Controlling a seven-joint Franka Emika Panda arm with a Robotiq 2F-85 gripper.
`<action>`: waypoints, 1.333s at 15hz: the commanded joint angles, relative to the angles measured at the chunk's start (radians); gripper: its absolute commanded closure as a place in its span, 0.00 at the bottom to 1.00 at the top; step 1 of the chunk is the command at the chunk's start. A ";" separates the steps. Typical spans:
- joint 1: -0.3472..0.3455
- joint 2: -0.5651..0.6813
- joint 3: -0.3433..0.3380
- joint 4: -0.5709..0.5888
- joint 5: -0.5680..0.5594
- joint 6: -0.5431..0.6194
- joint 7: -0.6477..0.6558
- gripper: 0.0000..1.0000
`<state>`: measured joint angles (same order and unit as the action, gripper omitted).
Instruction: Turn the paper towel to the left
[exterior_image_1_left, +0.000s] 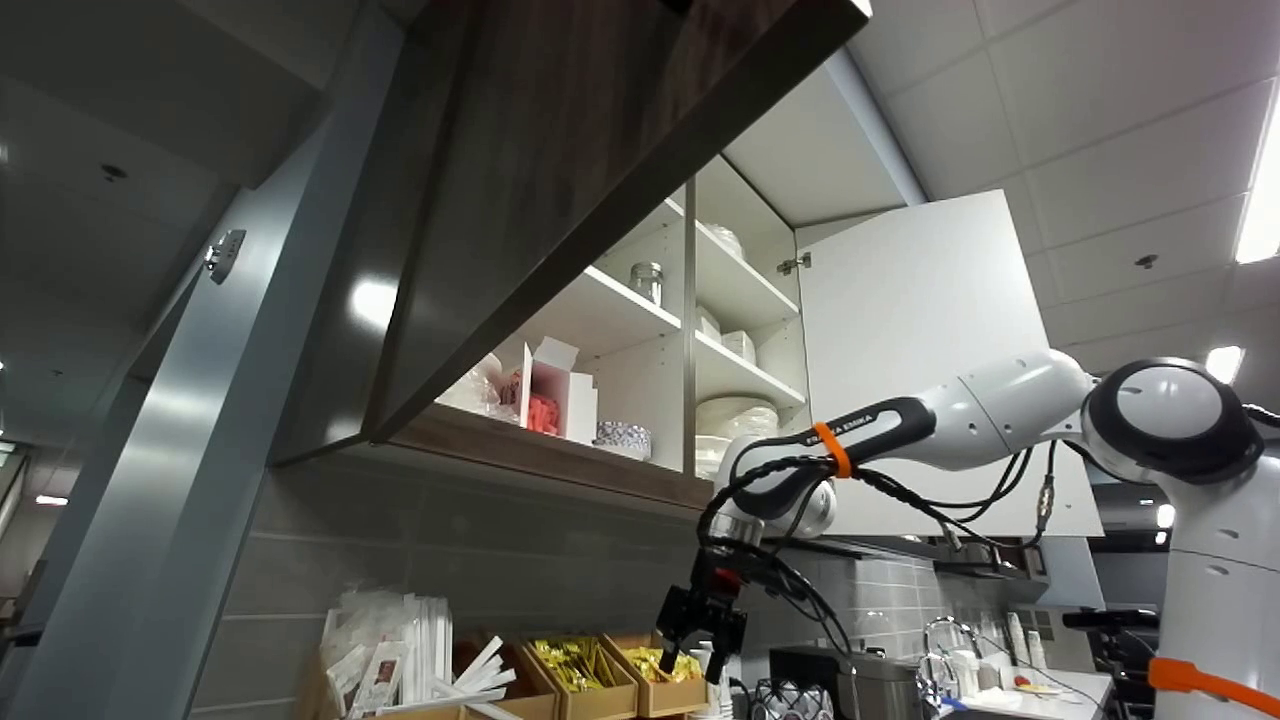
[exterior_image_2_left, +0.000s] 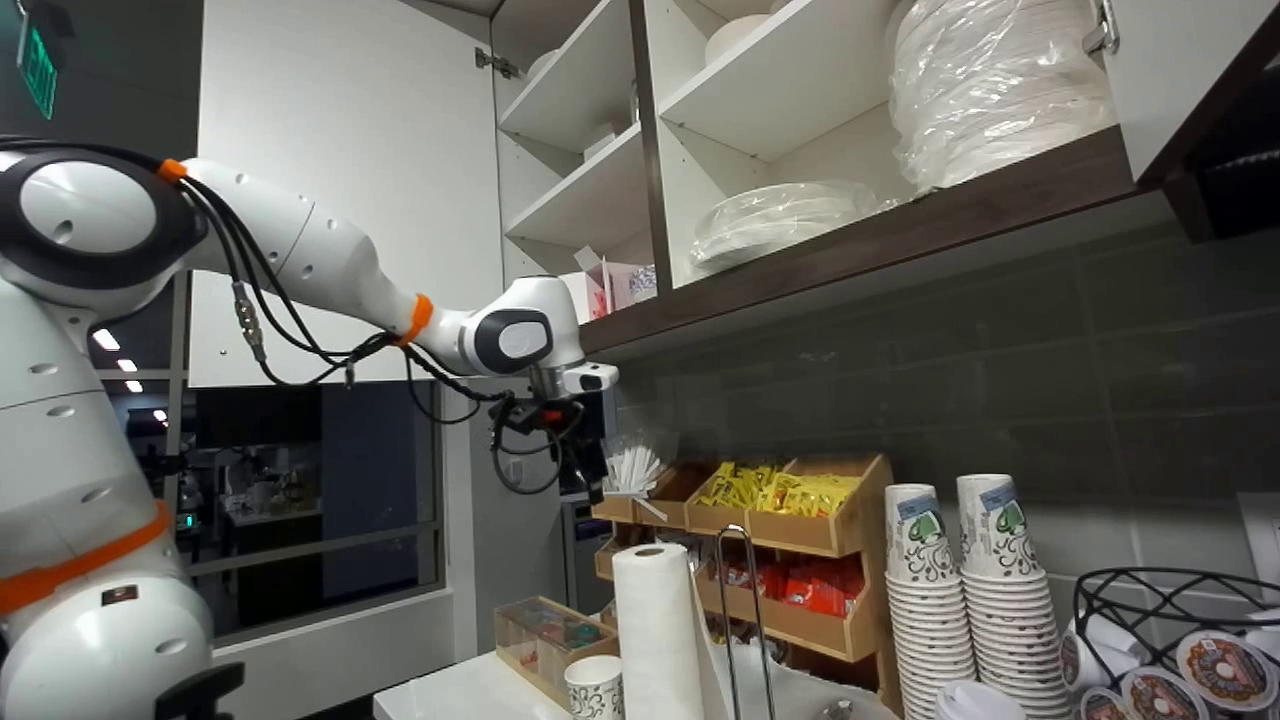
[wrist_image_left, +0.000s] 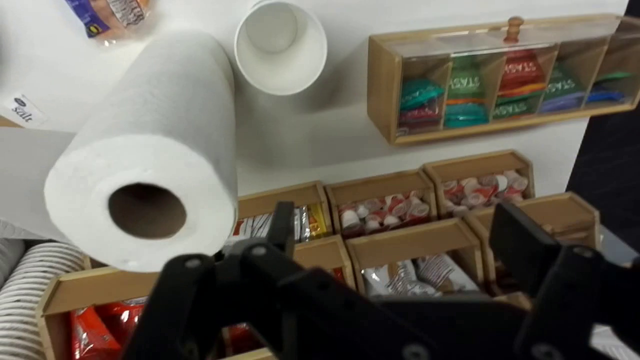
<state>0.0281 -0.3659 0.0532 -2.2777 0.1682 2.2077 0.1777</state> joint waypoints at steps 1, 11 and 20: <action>-0.047 0.035 -0.004 0.016 -0.042 0.051 0.066 0.00; -0.090 0.045 0.003 -0.007 -0.099 0.125 0.138 0.00; -0.117 0.103 -0.009 -0.002 -0.187 0.162 0.181 0.00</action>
<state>-0.0776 -0.2781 0.0456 -2.2910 0.0159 2.3984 0.3337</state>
